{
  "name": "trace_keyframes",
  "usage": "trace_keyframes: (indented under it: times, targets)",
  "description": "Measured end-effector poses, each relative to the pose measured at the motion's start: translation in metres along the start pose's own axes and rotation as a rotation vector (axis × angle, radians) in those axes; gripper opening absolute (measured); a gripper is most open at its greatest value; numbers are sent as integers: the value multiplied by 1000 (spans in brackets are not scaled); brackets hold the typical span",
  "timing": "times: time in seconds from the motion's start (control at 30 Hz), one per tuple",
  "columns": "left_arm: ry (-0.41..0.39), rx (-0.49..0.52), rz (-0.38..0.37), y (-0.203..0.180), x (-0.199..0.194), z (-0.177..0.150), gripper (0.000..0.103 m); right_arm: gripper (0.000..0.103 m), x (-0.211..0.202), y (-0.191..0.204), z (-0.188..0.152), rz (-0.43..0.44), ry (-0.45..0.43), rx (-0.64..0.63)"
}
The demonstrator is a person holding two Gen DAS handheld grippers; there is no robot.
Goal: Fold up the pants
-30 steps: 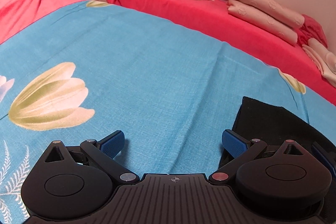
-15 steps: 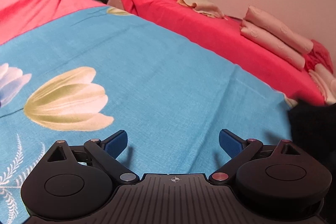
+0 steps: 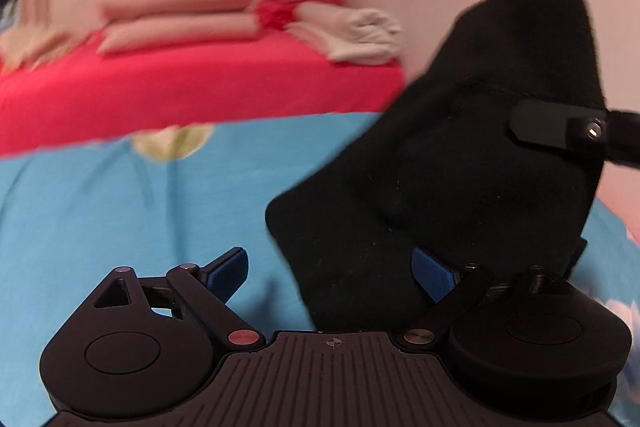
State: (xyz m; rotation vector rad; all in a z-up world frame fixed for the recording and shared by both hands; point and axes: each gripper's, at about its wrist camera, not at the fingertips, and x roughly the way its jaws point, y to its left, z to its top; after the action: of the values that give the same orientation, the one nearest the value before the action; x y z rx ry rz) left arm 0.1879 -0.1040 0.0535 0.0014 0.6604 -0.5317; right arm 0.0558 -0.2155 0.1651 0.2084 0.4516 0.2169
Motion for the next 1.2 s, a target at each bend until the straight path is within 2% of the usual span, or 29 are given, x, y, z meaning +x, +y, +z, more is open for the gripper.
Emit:
trace_keyframes:
  times: [0.1,0.2,0.3,0.33,0.37,0.4,0.43,0.5,0.53,0.67,0.7,0.73,0.8,0.87,1.0,1.03,1.13,1.2]
  targets:
    - [-10,4,-23,-9,6,1,103,17,-9,-29,-5,-15,-12,48]
    - [16,-14,-61,-8,15,-6,103,17,-19,-63,-26,-16,-19,152]
    - [46,-3,-62,-7,26,-20,103,22,-10,-102,-67,-49,83,283]
    - [52,-14,-72,-6,29,-24,103,24,-5,-118,-81,-40,130,345]
    - [55,-32,-79,-4,31,-27,103,26,-2,-132,-90,2,136,410]
    - [51,-52,-83,-2,31,-29,103,36,-7,-144,-95,59,112,475]
    - [50,-65,-85,-1,30,-29,103,57,-9,-154,-95,84,99,541]
    - [56,-77,-95,2,30,-30,103,81,-14,-169,-88,117,47,615]
    - [57,-79,-94,2,31,-30,103,83,-14,-172,-83,122,29,625]
    - [54,-73,-95,1,30,-29,103,83,1,-184,-68,104,61,643]
    - [55,-73,-99,0,30,-29,103,80,6,-185,-68,104,78,654]
    - [57,-72,-103,0,30,-28,103,60,11,-184,-66,102,97,652]
    - [59,-68,-98,-1,29,-27,103,21,17,-176,-63,38,138,600]
    - [56,-61,-101,-3,27,-24,103,20,11,-165,-55,-2,113,515]
    - [17,-28,-133,-16,19,-19,103,21,-27,-148,-38,32,-83,377]
    - [19,-9,-119,-22,21,-17,103,21,-24,-151,-39,-2,-72,366]
    - [56,50,-71,-36,34,-20,103,23,5,-175,-57,-143,93,420]
    - [58,54,-67,-37,36,-23,103,24,0,-187,-70,-95,54,467]
